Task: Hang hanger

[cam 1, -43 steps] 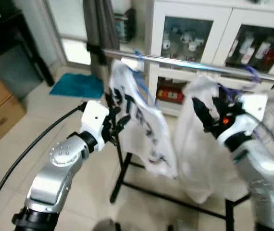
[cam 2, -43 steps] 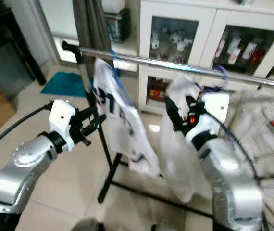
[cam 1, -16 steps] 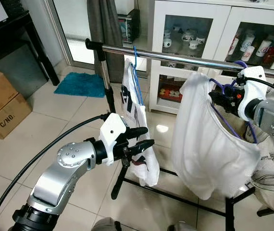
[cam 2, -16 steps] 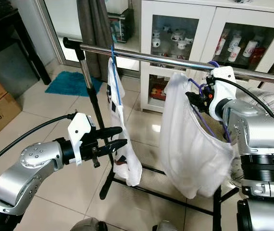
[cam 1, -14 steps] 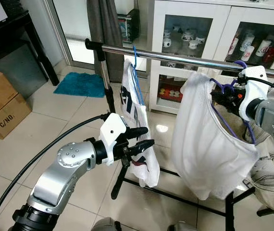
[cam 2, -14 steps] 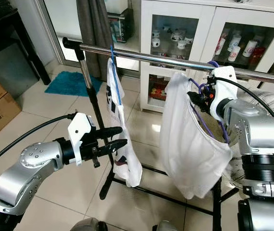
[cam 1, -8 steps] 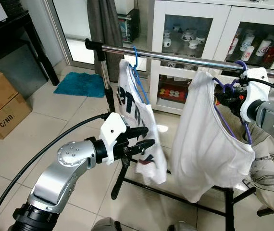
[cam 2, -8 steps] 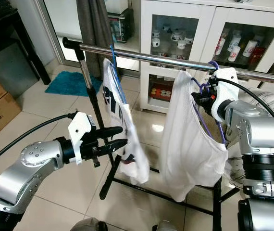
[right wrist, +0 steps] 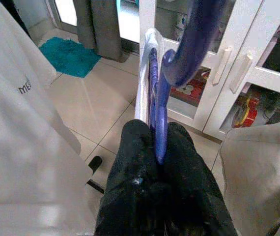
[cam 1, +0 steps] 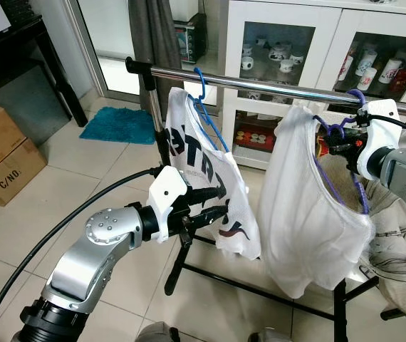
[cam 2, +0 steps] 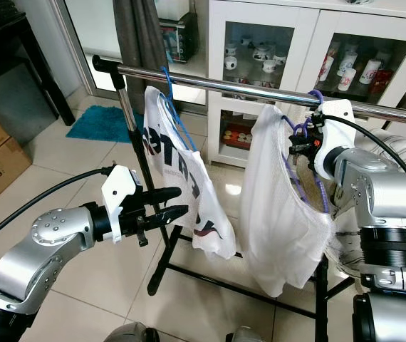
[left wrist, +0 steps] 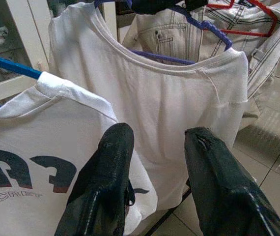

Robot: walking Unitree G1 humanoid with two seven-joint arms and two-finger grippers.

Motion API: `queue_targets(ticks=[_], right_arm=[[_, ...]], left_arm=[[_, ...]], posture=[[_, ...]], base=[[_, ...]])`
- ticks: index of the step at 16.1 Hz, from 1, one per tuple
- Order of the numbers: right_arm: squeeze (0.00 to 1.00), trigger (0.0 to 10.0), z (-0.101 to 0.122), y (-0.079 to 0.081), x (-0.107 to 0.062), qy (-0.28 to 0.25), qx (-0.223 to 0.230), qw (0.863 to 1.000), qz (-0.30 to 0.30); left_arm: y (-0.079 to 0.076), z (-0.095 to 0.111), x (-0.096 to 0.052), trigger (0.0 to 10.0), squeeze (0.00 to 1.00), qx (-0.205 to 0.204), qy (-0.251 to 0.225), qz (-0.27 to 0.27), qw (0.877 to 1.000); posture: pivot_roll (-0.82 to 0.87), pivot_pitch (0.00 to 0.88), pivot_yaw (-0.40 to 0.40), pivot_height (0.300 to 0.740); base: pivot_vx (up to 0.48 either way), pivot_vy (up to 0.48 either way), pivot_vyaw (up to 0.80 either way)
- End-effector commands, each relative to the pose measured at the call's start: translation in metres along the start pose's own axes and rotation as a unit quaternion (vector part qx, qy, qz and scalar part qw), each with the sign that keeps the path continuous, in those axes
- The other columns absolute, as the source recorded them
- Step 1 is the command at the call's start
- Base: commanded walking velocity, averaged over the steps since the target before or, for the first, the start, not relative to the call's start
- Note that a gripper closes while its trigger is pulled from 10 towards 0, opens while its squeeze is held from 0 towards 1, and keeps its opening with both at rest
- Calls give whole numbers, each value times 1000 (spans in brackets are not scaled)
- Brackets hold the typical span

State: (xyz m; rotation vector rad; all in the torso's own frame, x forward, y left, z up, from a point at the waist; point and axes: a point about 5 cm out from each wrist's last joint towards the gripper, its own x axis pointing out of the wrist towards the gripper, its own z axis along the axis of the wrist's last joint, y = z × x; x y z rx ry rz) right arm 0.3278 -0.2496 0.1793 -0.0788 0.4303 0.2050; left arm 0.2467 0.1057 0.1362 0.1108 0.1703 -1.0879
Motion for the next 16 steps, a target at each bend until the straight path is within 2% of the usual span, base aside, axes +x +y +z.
queue_targets(ticks=[1,7,9,11,14,16], right_arm=[[0,0,10,-5,-3,-12,-3,1000,-8],[0,0,12,-4,-3,-17,-7,1000,-5],[0,0,20,-3,-8,-38,-17,999,-2],[0,0,29,-6,-34,-57,-25,998,-6],[0,0,22,-4,-51,-50,-26,998,-8],[0,0,4,11,-58,-28,-14,999,7]], left_arm=[[1,2,0,10000,0,6,3,-4,1000],[1,2,2,10000,0,6,3,-5,1000],[1,2,2,10000,0,8,1,-3,1000],[13,2,2,10000,0,17,-1,72,997],[18,6,4,10000,0,17,-20,92,995],[19,6,5,10000,0,14,-24,105,994]], posture=[[-54,0,48,740],[-55,0,49,740],[-52,0,44,740],[-53,0,33,740],[-65,0,36,740],[-74,0,41,740]], base=[[0,0,0],[0,0,0],[0,0,0],[0,0,0],[0,0,0],[0,0,0]])
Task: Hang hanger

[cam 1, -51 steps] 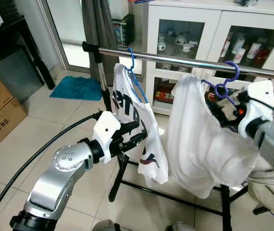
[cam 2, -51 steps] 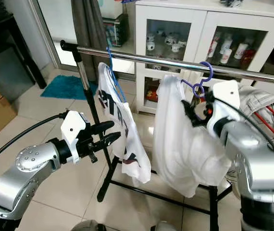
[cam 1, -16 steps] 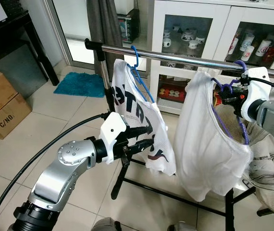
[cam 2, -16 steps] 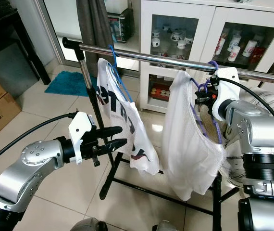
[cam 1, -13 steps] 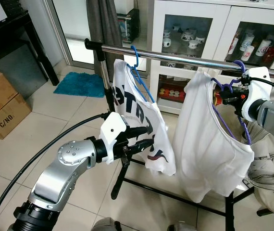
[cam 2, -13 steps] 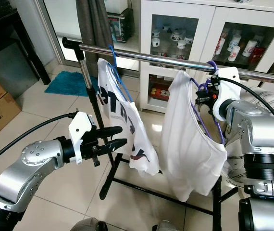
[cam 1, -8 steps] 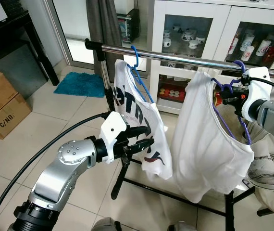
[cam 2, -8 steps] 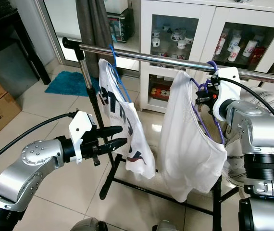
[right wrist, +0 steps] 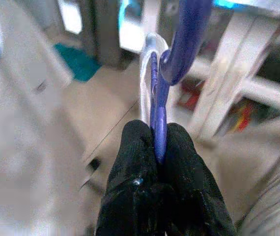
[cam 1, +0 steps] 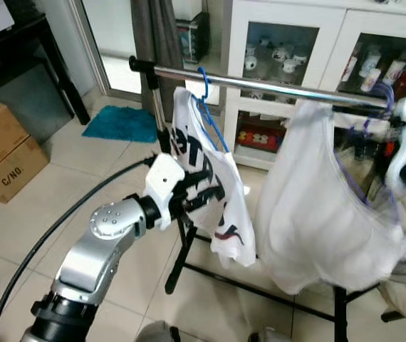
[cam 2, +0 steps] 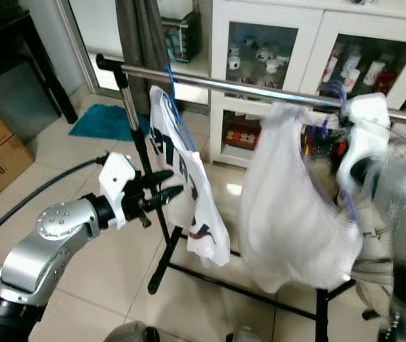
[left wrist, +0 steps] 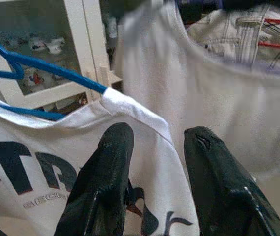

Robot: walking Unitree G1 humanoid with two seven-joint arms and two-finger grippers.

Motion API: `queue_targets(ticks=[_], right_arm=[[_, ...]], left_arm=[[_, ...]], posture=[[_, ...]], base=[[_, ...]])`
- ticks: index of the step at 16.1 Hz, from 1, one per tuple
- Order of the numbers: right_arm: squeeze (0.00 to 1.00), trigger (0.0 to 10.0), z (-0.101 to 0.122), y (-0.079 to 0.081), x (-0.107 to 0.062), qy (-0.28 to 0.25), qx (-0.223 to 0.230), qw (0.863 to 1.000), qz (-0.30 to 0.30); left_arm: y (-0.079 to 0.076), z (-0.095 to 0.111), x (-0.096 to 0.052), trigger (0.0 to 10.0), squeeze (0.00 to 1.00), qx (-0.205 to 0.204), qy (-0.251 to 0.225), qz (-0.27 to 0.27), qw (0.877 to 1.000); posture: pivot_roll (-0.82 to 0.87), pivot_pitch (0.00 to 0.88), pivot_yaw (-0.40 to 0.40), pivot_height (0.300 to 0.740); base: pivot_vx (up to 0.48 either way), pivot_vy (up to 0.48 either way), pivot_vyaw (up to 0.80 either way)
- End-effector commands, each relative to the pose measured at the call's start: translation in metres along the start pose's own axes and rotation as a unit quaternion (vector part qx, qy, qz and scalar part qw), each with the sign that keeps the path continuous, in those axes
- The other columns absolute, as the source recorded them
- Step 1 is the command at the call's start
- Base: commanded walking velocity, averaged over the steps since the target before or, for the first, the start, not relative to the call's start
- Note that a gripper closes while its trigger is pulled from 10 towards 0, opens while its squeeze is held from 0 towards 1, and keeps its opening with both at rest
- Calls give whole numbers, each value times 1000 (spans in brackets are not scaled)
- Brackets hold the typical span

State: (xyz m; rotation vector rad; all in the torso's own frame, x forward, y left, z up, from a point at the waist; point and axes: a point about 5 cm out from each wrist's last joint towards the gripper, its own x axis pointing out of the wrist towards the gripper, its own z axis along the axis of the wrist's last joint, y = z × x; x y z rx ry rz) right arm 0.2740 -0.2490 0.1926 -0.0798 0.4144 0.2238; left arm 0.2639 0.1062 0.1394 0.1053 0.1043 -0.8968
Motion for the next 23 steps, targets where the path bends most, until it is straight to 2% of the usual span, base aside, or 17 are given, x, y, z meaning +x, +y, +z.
queue_targets(ticks=[1,4,12,14,23], right_arm=[[0,0,3,6,-4,-14,-3,1000,1],[0,0,-11,29,5,-28,2,999,19],[0,0,-26,38,7,-30,19,999,-10],[0,0,-32,41,8,-29,22,999,-13],[0,0,-30,48,12,-45,27,999,-13]], left_arm=[[3,1,1,10000,0,8,1,10,1000],[1,-1,8,10000,0,7,3,7,1000],[2,1,11,10000,0,3,0,13,1000],[3,1,11,10000,0,2,1,13,1000],[6,0,9,10000,0,5,6,19,1000]], posture=[[-83,0,47,740],[-94,0,52,740],[-87,0,46,740],[-85,0,46,740],[-70,0,41,740]], base=[[0,0,0],[0,0,0],[0,0,0],[-283,0,0],[-304,0,0]])
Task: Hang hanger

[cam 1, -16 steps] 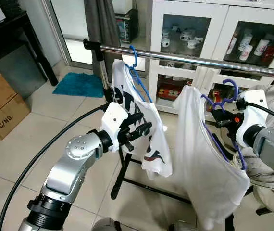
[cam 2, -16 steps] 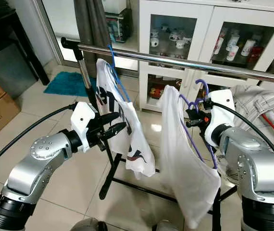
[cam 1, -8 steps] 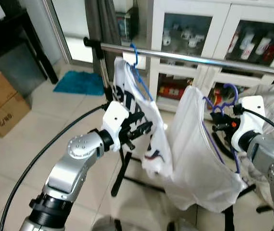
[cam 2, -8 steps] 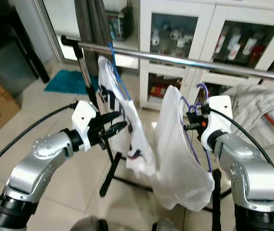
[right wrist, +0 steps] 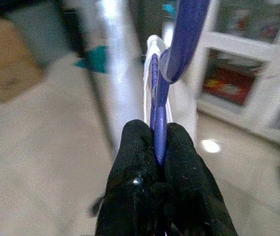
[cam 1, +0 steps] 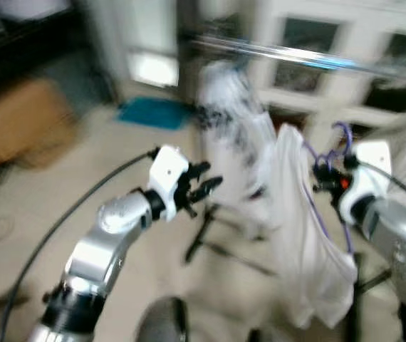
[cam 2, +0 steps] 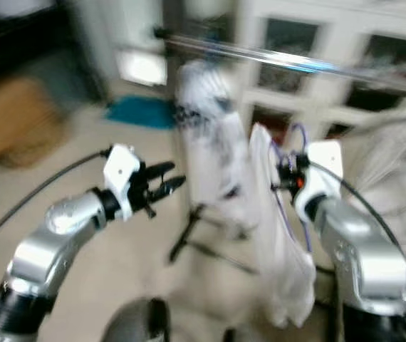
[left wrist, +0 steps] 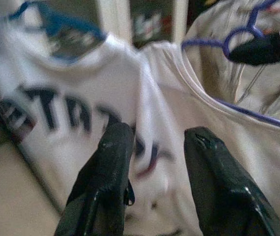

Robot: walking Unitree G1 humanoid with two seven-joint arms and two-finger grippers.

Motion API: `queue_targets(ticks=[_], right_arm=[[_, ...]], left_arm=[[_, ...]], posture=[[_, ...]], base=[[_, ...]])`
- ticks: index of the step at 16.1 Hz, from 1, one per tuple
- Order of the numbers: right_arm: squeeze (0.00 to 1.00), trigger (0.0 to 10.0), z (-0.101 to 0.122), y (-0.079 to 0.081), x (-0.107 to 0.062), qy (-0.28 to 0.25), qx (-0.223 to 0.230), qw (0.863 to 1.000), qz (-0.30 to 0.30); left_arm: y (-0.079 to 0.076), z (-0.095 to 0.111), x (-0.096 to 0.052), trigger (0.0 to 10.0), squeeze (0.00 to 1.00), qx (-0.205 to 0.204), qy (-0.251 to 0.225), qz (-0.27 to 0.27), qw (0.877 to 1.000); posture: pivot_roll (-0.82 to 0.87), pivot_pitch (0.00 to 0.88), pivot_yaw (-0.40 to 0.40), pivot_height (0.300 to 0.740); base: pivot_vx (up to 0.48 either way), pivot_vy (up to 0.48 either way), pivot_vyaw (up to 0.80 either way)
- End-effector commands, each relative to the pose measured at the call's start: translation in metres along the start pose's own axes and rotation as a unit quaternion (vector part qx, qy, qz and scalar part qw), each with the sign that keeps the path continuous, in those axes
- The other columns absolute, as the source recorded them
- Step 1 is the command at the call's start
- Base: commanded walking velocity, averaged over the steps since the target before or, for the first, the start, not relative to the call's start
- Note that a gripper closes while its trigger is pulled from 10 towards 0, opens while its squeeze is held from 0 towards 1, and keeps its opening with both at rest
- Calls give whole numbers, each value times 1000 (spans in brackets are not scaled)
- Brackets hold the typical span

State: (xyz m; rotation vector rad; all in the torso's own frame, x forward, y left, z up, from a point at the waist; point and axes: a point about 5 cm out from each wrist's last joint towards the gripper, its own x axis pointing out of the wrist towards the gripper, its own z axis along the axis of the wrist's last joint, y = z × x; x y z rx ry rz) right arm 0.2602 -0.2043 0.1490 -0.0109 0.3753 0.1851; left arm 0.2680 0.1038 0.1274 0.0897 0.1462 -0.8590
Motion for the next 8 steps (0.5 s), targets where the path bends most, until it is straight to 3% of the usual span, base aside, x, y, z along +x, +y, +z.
queue_targets(ticks=[1,4,7,8], right_arm=[[0,0,9,1,-2,-23,-8,1000,1],[0,0,9,2,-3,-24,-10,1000,-3],[0,0,10,4,-4,-27,-28,999,-6],[0,0,11,7,-4,-28,-47,998,-3]], left_arm=[[4,11,2,10000,0,21,-10,2,1000],[3,10,3,10000,0,20,-9,-2,1000],[6,4,8,10000,0,24,21,-6,999],[8,2,11,10000,102,19,30,-13,999]], posture=[[-70,0,42,740],[-76,0,46,740],[-84,0,51,740],[-83,0,52,740]], base=[[-304,0,0],[-293,0,0],[0,0,0],[0,0,0]])
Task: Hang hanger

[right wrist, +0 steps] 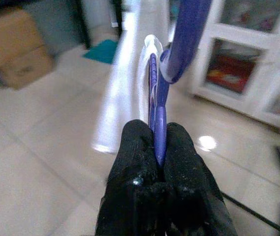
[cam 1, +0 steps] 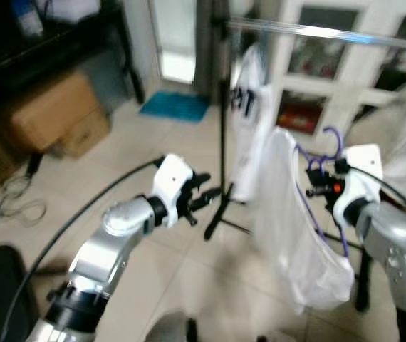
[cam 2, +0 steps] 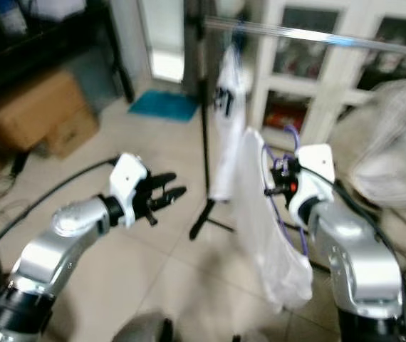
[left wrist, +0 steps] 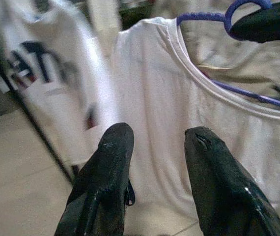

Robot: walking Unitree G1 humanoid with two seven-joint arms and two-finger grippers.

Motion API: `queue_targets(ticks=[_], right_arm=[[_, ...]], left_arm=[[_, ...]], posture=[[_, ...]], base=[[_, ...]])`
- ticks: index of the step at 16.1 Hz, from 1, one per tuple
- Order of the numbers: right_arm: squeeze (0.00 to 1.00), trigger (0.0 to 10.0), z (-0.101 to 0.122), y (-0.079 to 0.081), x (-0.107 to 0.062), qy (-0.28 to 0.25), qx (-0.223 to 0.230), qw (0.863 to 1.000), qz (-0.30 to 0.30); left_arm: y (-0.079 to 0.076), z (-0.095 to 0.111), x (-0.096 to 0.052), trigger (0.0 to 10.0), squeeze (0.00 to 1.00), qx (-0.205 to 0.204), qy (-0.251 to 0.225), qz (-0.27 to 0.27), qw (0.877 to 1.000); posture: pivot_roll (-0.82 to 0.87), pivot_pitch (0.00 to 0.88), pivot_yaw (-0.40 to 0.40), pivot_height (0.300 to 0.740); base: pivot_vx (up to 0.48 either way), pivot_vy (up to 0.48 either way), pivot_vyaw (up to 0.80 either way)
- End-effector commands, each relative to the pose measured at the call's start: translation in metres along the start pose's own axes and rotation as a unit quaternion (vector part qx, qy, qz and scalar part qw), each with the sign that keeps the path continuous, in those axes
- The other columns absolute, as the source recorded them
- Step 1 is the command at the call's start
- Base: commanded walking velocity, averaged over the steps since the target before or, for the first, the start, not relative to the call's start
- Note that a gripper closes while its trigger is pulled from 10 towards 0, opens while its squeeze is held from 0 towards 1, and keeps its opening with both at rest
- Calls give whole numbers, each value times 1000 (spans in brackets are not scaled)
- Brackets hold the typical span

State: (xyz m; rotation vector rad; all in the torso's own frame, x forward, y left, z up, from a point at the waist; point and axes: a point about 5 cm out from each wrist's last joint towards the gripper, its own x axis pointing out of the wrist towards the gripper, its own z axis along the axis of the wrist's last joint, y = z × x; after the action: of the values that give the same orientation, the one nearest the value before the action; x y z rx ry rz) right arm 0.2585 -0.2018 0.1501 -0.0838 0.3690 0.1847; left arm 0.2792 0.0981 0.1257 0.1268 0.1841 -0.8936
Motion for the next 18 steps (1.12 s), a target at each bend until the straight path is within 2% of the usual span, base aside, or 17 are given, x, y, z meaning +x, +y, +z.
queue_targets(ticks=[1,3,5,8,10,11,13,14,16,18], right_arm=[[0,0,11,6,-2,-31,-20,999,7],[0,0,14,12,-2,-41,-47,998,11],[0,0,16,18,0,-51,-72,996,21],[0,0,31,32,2,-91,-116,988,45],[0,0,40,40,3,-112,-160,979,57],[0,0,46,46,4,-128,-188,972,66],[0,0,52,53,4,-145,-214,963,75],[0,0,59,61,3,-162,-238,954,86],[0,0,67,70,1,-180,-267,941,102],[0,0,69,75,1,-188,-273,937,109]], left_arm=[[7,2,2,10000,1000,2,12,2,1000],[16,12,10,10000,1000,-7,9,10,1000],[17,18,17,10000,1000,-17,3,1,1000],[15,25,32,10000,1000,-63,0,-13,998],[13,29,40,10000,1000,-99,-15,-29,995],[10,28,43,10000,1000,-101,-11,-41,994],[8,25,46,10000,1000,-117,-7,-59,991],[11,23,50,10000,0,-119,6,-54,991],[22,19,55,10000,0,-127,20,-18,991],[27,19,56,10000,0,-137,13,-16,990]], posture=[[-80,0,52,740],[-81,0,53,740],[-78,0,53,740],[-81,0,60,740],[-87,0,58,740],[-91,0,61,740],[-98,0,60,740],[-99,0,61,740],[-102,0,62,740],[-105,0,64,740]], base=[[0,0,0],[0,0,0],[0,0,0],[0,0,0],[0,0,0],[0,0,0],[0,0,0],[0,0,0],[0,0,0],[0,0,0]])
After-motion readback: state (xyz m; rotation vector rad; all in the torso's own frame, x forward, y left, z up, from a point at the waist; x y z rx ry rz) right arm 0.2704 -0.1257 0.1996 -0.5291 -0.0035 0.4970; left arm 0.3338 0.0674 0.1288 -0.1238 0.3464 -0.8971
